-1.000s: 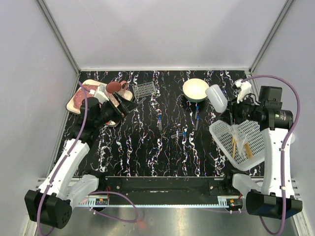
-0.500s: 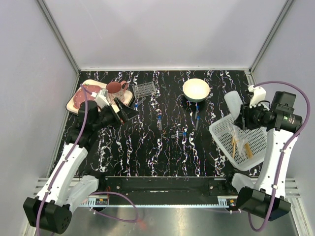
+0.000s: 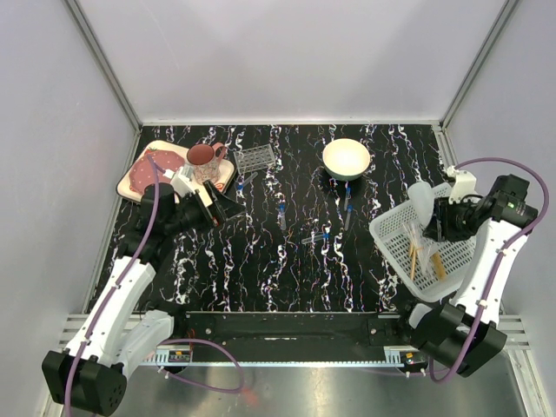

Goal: Organize the chemistry lab equipment

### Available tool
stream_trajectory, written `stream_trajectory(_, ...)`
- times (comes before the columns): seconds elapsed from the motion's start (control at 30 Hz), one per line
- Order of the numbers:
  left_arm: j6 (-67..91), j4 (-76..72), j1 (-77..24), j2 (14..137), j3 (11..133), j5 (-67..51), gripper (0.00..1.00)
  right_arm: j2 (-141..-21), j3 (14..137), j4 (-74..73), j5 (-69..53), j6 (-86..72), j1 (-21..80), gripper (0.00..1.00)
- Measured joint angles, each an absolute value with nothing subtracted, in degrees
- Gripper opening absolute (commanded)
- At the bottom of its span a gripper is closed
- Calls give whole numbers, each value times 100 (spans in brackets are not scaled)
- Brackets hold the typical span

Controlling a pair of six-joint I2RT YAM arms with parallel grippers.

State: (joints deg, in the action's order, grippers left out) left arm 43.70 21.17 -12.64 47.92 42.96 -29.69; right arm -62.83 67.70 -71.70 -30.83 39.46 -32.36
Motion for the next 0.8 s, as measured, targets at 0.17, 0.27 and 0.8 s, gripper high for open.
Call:
stream_trajectory(0.17, 4309, 2119, -1238, 4792, 4294, -2976, 99, -6370, 6580, -7172, -3050, 4097, -3332, 11)
stream_trajectory(0.27, 4285, 2123, -1229, 4792, 4294, -2978, 99, -6405, 6466, -7159, -3039, 4141, -3365, 11)
stream_trajectory(0.8, 4198, 2276, -1210, 4799, 4261, -2978, 99, -6495, 6012, -7011, -2941, 4270, -3393, 13)
